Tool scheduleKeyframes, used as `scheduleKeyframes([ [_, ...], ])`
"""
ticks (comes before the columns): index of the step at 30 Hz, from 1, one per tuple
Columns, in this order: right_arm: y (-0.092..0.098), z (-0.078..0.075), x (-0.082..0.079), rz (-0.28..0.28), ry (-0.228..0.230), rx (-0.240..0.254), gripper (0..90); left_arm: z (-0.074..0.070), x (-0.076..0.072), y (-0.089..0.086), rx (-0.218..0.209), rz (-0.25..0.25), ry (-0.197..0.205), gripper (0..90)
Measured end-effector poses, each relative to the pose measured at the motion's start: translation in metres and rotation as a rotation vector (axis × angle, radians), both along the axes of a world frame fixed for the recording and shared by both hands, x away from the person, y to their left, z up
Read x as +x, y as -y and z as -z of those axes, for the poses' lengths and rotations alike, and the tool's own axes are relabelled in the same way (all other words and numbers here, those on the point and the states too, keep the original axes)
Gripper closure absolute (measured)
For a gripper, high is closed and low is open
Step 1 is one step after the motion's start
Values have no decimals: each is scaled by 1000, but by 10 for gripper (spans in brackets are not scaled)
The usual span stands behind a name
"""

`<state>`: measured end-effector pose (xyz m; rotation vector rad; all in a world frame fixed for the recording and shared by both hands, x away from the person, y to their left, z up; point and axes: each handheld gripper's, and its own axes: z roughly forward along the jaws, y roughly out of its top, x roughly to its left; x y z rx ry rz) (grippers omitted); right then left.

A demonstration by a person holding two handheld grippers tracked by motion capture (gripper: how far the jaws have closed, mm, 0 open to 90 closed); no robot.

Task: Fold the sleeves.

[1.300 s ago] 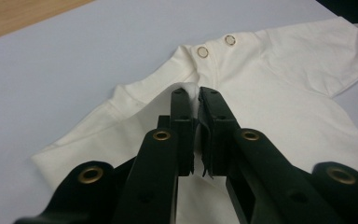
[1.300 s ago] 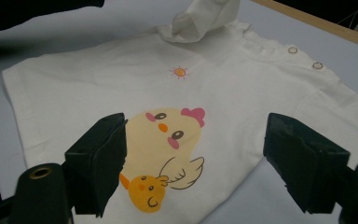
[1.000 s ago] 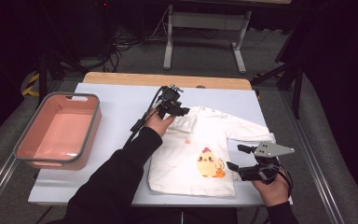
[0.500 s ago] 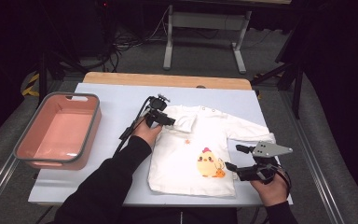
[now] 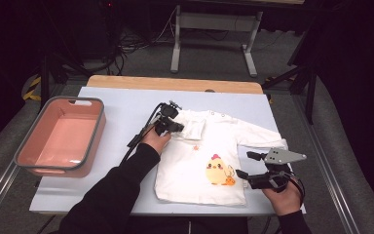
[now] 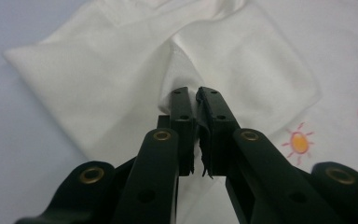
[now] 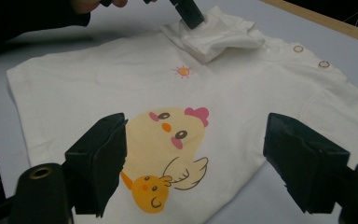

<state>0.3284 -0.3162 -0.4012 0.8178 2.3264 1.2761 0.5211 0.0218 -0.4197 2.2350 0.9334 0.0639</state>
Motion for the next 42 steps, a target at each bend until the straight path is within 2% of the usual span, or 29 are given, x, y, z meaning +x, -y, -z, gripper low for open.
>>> scheduleKeyframes([
  [3,0,-1,0,1,3,0,216,-16,-4,-1,-70,6,39,850],
  [10,1,0,-1,4,4,0,216,-53,-16,2,-160,17,141,852],
  [12,2,0,-2,6,4,2,216,-60,-17,7,-170,28,159,851],
  [15,2,-1,-2,7,5,1,216,-65,-18,15,-176,41,163,851],
  [18,2,-1,-3,6,6,2,215,-65,-18,26,-177,61,157,851],
  [22,3,-2,-3,9,9,5,216,-63,-17,43,-138,85,152,850],
  [23,3,-2,-3,9,9,6,216,-61,-16,52,-131,95,141,850],
  [25,3,-2,-3,9,9,6,216,-60,-16,56,-126,101,136,850],
  [27,4,-2,-4,9,9,6,216,-57,-15,64,-131,108,138,850],
  [33,5,-2,-4,13,10,10,216,-49,-13,82,-131,126,107,849],
  [36,6,-2,-4,13,9,12,216,-46,-14,89,-118,143,105,846],
  [38,6,-2,-3,13,8,12,215,-44,-13,93,-137,167,86,836],
  [39,6,-2,-3,11,8,11,213,-43,-13,96,-178,203,47,755],
  [40,6,-2,-3,11,8,11,213,-43,-13,96,-178,203,47,680],
  [41,6,-2,-3,10,9,10,213,-42,-13,98,-195,223,26,680],
  [42,6,-2,-3,10,8,11,212,-42,-13,100,-210,248,17,621],
])
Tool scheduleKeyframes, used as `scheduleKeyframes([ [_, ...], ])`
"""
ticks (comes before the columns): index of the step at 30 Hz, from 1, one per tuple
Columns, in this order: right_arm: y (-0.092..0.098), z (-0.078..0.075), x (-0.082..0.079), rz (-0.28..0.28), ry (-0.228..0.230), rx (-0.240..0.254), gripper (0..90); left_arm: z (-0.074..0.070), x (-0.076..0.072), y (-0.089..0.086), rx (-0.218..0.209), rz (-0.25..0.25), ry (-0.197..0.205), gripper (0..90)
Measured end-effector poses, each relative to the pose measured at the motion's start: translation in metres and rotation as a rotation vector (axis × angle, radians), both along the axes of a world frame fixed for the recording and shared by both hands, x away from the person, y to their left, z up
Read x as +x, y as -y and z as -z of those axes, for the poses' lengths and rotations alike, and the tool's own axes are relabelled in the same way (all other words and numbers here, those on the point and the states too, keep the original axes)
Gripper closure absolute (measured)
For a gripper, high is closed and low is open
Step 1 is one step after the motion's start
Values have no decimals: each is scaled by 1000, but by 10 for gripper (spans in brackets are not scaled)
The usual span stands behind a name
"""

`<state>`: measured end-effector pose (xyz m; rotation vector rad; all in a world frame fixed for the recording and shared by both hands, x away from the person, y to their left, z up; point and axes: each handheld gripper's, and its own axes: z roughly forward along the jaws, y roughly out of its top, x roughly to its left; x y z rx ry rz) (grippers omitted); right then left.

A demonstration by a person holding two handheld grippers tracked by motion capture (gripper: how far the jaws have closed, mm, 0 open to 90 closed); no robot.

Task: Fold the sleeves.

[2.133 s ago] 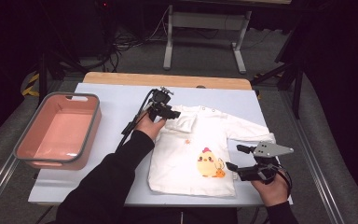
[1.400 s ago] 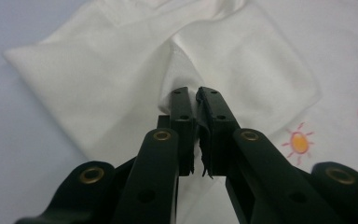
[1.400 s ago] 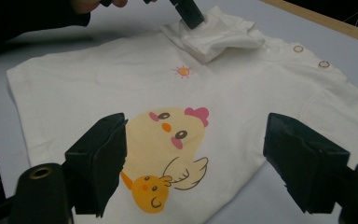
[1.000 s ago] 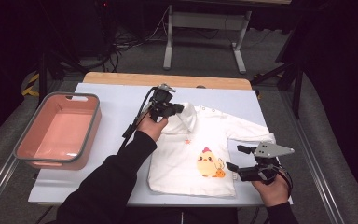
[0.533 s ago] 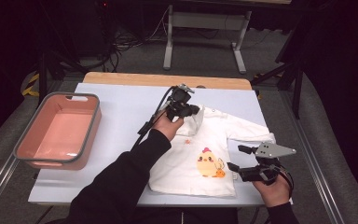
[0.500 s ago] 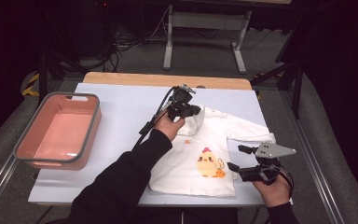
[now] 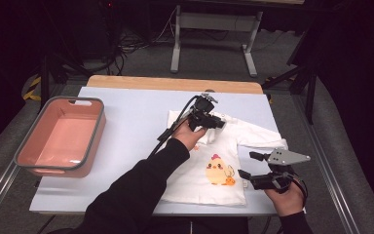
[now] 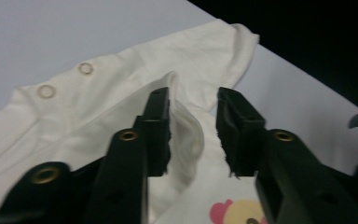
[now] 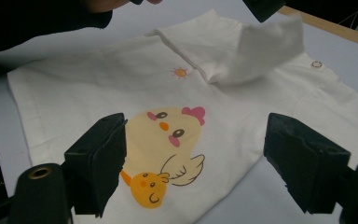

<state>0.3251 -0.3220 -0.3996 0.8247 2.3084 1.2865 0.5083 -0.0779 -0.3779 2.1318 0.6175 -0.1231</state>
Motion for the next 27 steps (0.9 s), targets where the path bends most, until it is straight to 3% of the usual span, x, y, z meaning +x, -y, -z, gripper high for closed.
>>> scheduleKeyframes([
  [2,0,0,0,-2,-2,1,212,0,-2,2,-13,38,8,572],
  [3,-1,0,1,-4,-3,2,211,-1,-4,1,2,57,18,512],
  [9,-2,1,3,-4,-6,-3,211,2,0,-17,23,40,0,441],
  [13,-2,2,4,0,-10,-1,207,-1,2,-39,-10,35,-6,325],
  [16,-1,0,5,5,-7,3,195,-7,-2,-54,-24,26,30,255],
  [20,1,-4,5,20,14,-7,153,-16,-10,-72,-12,36,94,148],
  [21,1,-5,5,23,15,-9,141,-19,-12,-76,-5,17,107,147],
  [27,3,-5,12,26,-4,-6,52,-29,-23,-100,-16,14,161,119],
])
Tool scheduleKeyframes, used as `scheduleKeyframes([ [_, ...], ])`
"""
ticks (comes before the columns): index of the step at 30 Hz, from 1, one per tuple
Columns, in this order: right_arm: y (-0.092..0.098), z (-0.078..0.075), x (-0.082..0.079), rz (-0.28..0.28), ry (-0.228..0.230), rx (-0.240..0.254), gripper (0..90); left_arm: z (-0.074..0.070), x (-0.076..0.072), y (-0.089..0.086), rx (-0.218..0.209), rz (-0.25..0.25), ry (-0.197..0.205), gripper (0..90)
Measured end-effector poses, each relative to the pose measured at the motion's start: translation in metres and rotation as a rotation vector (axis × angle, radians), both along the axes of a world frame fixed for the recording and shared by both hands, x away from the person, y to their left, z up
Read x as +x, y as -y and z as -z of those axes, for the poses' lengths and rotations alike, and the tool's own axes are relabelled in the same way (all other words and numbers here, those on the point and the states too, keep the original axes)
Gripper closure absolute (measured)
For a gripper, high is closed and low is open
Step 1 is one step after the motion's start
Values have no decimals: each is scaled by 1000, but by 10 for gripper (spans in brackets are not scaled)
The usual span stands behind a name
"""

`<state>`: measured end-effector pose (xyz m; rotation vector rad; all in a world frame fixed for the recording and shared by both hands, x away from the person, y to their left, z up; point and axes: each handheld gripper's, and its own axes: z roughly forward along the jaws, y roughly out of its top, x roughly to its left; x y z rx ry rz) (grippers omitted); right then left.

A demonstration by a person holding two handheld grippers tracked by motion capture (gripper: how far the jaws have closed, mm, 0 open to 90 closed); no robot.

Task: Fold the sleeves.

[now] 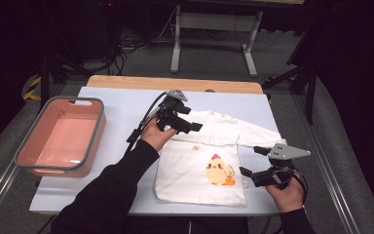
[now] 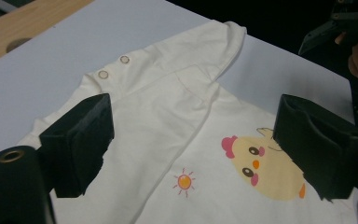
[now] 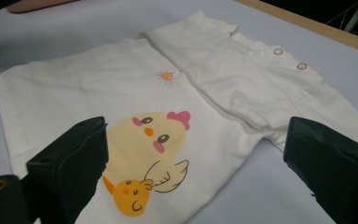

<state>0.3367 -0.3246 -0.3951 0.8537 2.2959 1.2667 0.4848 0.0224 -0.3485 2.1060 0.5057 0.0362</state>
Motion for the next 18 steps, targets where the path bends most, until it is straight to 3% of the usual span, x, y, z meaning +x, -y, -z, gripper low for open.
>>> scheduleKeyframes([
  [6,-1,1,8,-7,-16,-6,0,-1,-10,-23,-6,-28,31,6],
  [9,0,-2,9,-4,-2,-19,0,0,-18,-38,-40,-89,80,0],
  [12,0,-3,10,-9,5,-36,0,3,-24,-54,-63,-111,69,0],
  [14,1,-3,11,-11,-1,-40,0,4,-30,-66,-55,-119,76,1],
  [18,1,-3,12,-13,-6,-42,0,6,-37,-76,-63,-118,72,3],
])
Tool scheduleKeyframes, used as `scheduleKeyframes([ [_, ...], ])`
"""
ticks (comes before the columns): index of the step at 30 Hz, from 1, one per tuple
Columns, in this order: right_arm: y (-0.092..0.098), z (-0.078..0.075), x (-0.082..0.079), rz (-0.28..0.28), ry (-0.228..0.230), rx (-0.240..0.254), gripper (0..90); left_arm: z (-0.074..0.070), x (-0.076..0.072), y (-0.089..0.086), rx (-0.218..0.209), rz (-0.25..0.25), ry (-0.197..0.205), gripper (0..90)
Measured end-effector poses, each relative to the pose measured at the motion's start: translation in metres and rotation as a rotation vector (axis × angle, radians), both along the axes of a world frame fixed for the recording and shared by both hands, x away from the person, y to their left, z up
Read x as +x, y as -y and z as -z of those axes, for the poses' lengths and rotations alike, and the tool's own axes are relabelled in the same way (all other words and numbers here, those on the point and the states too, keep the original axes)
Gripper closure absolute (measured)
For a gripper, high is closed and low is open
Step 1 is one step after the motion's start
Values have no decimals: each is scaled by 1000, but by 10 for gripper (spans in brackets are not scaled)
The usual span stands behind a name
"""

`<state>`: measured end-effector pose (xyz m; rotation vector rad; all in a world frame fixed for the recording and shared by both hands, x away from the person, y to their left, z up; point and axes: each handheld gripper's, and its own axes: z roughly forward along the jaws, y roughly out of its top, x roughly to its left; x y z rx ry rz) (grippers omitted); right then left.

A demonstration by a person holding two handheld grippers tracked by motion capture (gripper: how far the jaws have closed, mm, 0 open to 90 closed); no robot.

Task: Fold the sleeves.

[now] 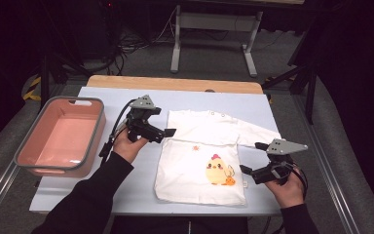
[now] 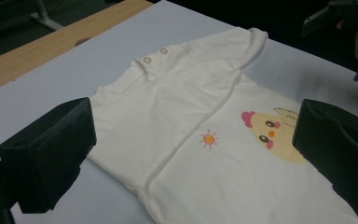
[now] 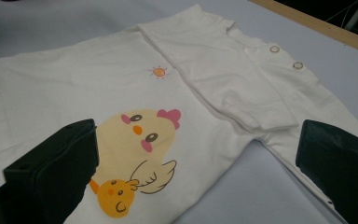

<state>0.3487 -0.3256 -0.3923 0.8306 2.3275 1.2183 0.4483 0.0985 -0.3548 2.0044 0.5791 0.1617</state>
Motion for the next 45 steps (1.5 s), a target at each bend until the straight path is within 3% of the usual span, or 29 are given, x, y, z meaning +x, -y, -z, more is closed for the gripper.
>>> scheduleKeyframes([
  [5,0,-2,0,-12,8,7,0,4,-8,-11,1,-5,-14,6],
  [9,0,-4,1,-12,16,11,0,11,-24,-22,-6,-10,15,6],
  [13,2,-5,3,-2,20,6,0,18,-32,-27,-20,-15,13,6],
  [14,4,-6,6,10,-6,17,4,22,-34,-27,-7,-9,7,6],
  [16,6,-8,10,4,-21,25,15,25,-34,-29,5,-20,17,4],
  [19,10,-12,15,24,0,13,15,31,-32,-33,3,-36,8,5],
  [21,12,-14,17,28,4,4,26,33,-32,-34,12,-47,24,9],
  [22,14,-16,19,33,3,-15,41,36,-32,-36,8,-61,44,9],
  [24,16,-20,26,46,-14,-48,53,41,-30,-37,-1,-51,22,12],
  [27,20,-21,33,57,-17,-42,57,48,-29,-39,-22,-65,12,8],
  [29,22,-20,38,64,-23,-36,57,52,-29,-41,-22,-80,39,7],
  [31,24,-20,44,75,-24,-39,64,56,-30,-43,-36,-82,24,3],
  [37,33,-19,63,105,-65,-26,70,73,-29,-50,-87,-102,30,0],
  [42,36,-18,71,127,-45,-44,75,78,-28,-50,-79,-106,20,0],
  [45,43,-16,79,129,-62,-32,105,79,-27,-49,-78,-91,22,0],
])
